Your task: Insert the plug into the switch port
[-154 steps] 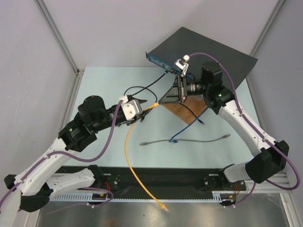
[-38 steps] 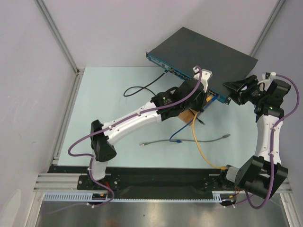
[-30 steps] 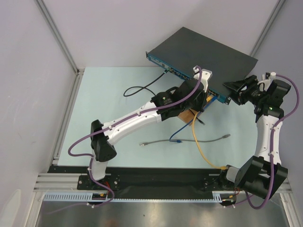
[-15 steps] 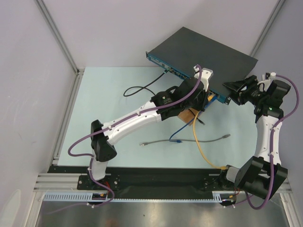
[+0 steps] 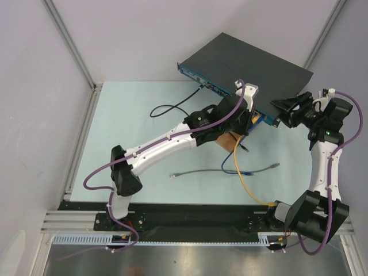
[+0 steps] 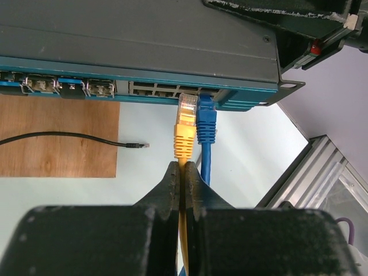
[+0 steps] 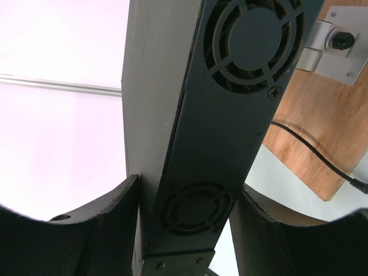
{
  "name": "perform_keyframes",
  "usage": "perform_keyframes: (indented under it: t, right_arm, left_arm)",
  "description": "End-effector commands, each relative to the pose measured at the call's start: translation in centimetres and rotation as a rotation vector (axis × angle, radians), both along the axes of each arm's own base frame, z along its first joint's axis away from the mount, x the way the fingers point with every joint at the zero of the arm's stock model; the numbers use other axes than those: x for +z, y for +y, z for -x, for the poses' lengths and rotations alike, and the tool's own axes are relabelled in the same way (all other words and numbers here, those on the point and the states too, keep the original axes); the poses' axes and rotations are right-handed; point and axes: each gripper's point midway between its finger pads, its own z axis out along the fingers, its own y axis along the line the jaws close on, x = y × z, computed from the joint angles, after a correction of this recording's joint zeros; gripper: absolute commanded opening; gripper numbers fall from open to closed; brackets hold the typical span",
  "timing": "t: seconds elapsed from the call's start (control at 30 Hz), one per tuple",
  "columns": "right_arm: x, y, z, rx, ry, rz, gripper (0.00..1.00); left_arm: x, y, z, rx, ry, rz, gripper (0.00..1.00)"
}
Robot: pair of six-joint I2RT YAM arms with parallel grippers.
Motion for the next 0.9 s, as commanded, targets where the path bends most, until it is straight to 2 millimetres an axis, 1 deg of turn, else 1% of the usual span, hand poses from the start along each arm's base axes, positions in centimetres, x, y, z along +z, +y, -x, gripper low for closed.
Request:
perform_keyframes:
  t: [0.0, 0.17, 0.3, 0.4, 0.5, 0.6, 0.73, 0.87]
  right_arm:
    - [0.5, 3.2, 1.0, 0.164, -0.092, 0.041, 0.0]
    - [0.1, 3.2, 1.0, 0.163, -0.085, 0.039, 0.0]
    - [0.4, 3.3, 1.0, 0.17, -0.099, 0.044, 0.0]
    - [0.5, 3.3, 1.1, 0.171, -0.11, 0.051, 0.0]
    - [0.5, 3.4, 1.0, 0.172, -0.11, 0.049, 0.0]
    - [0.6, 3.3, 0.9, 0.168, -0.116, 0.054, 0.0]
    - [0.6, 3.3, 0.9, 0.164, -0.124, 0.061, 0.0]
    - [0.7, 3.2, 0.8, 0.159, -0.126, 0.056, 0.0]
  left_arm:
    - [0.6, -0.4, -0.4, 0.006, 0.014, 0.054, 0.0]
    - [1.3, -0.7, -0.7, 0.002, 0.0, 0.069, 0.0]
    - [2.1, -0.9, -1.3, 0.006, -0.016, 0.091, 0.01]
    - [2.0, -0.7, -1.8, 0.016, -0.005, 0.094, 0.0]
    - [1.1, -0.6, -1.7, 0.013, 0.029, 0.088, 0.01]
    - [0.9, -0.6, -1.5, 0.013, 0.05, 0.096, 0.0]
    - [1.5, -0.3, -1.5, 0.018, 0.066, 0.115, 0.0]
    - [1.1, -0.1, -1.1, 0.015, 0.087, 0.111, 0.01]
